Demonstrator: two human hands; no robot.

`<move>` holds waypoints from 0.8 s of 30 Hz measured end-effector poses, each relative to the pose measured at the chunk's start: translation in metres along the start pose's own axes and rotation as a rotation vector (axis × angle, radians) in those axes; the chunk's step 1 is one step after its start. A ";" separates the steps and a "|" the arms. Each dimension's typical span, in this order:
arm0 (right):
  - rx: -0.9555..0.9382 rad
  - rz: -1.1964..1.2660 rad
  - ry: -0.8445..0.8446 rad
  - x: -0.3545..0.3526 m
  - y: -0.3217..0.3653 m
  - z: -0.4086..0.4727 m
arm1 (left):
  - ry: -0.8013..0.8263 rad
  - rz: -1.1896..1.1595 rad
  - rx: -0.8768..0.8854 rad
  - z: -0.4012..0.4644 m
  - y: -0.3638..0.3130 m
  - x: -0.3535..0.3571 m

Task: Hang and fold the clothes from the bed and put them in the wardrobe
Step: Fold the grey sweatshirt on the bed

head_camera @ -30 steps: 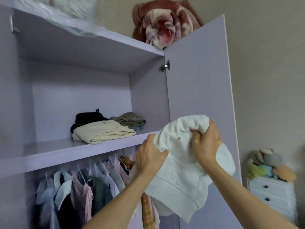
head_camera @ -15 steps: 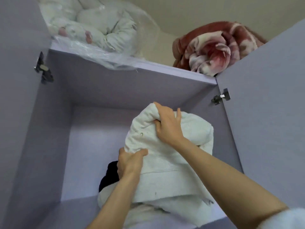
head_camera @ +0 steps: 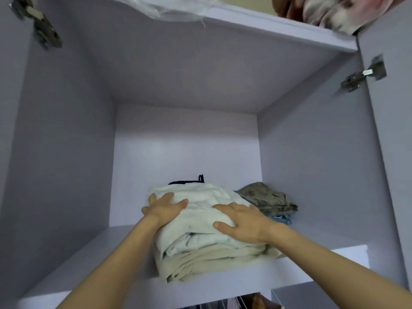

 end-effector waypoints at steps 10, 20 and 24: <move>-0.041 -0.083 -0.408 -0.024 -0.020 -0.020 | -0.212 0.244 0.358 -0.051 -0.034 0.035; 0.001 0.021 -0.245 0.056 -0.010 -0.073 | -0.210 0.534 0.409 -0.101 -0.010 0.065; -0.078 0.324 -0.441 0.059 0.018 -0.133 | -0.245 0.371 0.337 -0.170 0.025 0.071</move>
Point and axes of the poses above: each hand's wrist, its own z-axis towards the middle knuckle, its own x-axis out of the palm, y = z × x, the point moved 9 cm from there along z, towards the middle knuckle, and after that the axes turned 5 degrees about -z, right-handed, at the moved point
